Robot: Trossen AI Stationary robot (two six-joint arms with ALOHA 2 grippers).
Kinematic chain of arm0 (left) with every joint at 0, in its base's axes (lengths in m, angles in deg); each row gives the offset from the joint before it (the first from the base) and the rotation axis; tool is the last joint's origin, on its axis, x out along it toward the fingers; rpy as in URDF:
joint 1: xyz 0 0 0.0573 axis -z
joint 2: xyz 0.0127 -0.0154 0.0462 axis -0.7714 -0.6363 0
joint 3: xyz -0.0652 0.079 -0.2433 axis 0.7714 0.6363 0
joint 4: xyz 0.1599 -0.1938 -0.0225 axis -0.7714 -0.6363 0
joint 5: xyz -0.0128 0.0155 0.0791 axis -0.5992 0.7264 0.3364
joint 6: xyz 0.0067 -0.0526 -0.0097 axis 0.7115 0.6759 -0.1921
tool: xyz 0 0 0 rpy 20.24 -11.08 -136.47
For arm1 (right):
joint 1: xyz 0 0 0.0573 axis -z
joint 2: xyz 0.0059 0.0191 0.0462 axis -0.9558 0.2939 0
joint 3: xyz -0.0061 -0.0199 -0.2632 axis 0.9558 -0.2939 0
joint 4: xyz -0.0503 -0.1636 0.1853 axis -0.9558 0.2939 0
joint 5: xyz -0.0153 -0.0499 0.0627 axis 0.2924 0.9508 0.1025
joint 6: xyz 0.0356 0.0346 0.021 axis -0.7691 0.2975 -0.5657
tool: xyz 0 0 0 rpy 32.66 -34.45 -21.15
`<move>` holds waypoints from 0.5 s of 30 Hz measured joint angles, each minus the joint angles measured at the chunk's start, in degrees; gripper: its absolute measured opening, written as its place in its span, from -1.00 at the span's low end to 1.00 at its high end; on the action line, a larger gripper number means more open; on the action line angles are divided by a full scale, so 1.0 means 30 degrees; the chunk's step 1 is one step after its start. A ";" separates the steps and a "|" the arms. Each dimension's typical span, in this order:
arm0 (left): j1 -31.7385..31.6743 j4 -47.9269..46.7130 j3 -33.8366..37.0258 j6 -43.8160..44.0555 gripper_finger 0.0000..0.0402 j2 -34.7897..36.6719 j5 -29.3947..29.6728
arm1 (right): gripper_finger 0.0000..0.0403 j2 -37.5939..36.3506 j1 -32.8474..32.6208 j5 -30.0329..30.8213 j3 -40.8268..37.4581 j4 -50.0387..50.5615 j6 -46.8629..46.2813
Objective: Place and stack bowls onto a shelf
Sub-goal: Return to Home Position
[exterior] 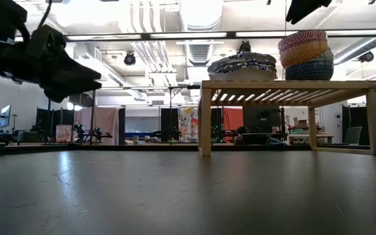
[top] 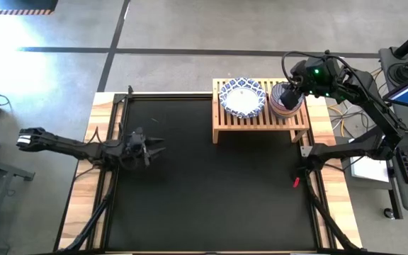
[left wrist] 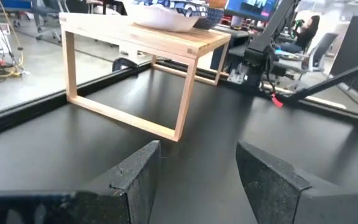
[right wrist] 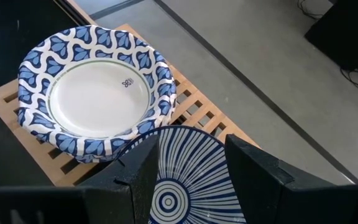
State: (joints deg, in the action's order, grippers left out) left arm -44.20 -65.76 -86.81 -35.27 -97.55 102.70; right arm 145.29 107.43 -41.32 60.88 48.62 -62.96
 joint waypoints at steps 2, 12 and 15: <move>0.0000 -0.0744 0.0034 -0.0151 -0.03 0.1031 -0.0021 | -0.14 0.0006 0.0003 0.0002 0.0000 0.0000 0.0000; 0.0000 -0.6225 0.0055 -0.0570 -0.03 0.6138 -0.0017 | -0.14 -0.0001 0.0003 -0.0001 0.0000 0.0000 -0.0003; 0.0000 -0.6363 0.0048 -0.0650 -0.03 0.7244 -0.0024 | -0.14 0.0000 0.0000 -0.0001 0.0000 0.0000 -0.0001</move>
State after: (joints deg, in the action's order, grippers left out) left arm -44.20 -84.85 -86.66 -37.22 -75.82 102.63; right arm 145.29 107.43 -41.32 60.88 48.62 -62.96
